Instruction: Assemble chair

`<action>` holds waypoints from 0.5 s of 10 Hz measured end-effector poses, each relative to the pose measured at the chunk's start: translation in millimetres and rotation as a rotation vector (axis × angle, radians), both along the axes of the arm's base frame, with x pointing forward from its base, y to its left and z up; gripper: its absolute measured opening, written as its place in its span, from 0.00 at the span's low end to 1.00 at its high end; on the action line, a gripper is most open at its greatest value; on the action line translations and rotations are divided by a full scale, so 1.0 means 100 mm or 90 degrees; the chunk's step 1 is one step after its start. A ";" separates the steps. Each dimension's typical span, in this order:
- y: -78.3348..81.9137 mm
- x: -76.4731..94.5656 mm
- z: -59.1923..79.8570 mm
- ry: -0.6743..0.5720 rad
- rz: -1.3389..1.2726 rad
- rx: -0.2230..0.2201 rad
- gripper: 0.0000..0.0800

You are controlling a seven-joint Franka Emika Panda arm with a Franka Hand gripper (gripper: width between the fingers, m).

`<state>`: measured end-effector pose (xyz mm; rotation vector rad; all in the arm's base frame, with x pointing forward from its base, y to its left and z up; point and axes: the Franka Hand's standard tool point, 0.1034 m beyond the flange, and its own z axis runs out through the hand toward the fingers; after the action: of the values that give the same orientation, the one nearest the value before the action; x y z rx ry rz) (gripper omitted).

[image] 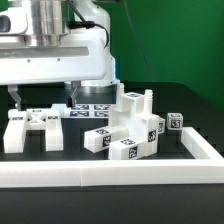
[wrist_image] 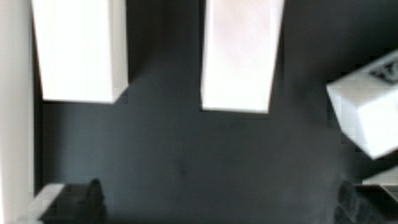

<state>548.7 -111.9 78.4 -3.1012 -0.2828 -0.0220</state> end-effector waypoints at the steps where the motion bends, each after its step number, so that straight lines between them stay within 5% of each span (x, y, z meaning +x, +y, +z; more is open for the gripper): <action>1: 0.01 0.02 0.01 -0.001 -0.004 0.000 0.81; 5: 0.00 -0.11 -0.06 0.003 -0.008 0.004 0.81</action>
Offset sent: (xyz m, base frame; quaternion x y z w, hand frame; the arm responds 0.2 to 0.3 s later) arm 0.0000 0.0000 0.0000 0.0000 0.0000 0.0000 1.0000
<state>538.2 -112.4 72.4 -3.0960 -0.2630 -0.0162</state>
